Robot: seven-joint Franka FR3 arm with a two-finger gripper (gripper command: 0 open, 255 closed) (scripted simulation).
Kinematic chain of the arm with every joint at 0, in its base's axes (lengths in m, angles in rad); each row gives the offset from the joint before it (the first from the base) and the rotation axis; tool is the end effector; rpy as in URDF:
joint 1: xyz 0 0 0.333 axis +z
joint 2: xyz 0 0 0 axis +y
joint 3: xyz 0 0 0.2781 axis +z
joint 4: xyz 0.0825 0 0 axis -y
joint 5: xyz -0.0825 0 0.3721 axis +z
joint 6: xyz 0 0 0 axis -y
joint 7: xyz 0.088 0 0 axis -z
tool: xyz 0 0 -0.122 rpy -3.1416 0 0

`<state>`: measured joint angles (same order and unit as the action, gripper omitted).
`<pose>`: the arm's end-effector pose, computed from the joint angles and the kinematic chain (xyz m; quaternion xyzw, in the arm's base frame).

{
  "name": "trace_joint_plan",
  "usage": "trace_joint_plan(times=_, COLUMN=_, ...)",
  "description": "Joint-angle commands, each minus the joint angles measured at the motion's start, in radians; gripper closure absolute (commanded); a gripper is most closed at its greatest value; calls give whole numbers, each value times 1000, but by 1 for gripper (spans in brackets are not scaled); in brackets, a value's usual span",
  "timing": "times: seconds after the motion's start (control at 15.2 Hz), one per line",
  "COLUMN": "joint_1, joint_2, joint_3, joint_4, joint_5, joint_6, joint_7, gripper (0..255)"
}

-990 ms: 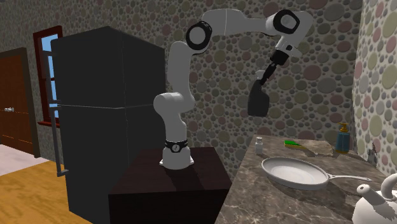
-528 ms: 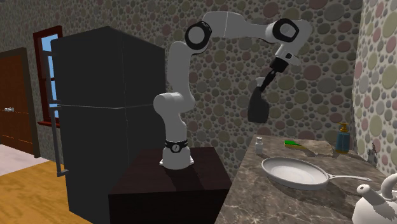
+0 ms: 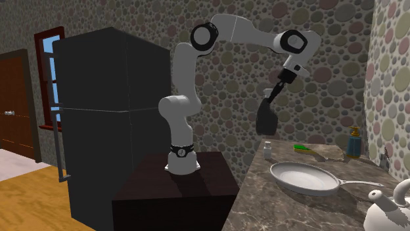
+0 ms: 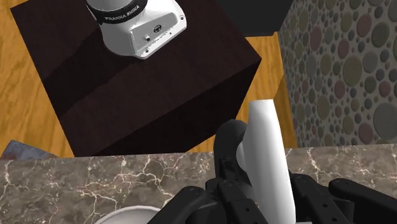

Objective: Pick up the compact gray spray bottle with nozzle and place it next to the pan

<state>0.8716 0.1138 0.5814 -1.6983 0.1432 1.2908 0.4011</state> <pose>0.0486 0.5062 0.4534 0.8290 0.4909 -0.2303 0.1370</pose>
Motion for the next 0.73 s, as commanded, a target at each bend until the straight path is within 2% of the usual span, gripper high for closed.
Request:
trace_joint_plan(times=0.0, joint_1=-1, joint_2=1, joint_3=-1, joint_4=-25, joint_5=-2, joint_6=26, joint_7=-5, gripper=255)
trace_joint_plan(times=0.66, joint_1=3, joint_2=21, joint_3=-2, joint_4=-137, joint_5=-15, joint_6=155, joint_7=-19, gripper=255)
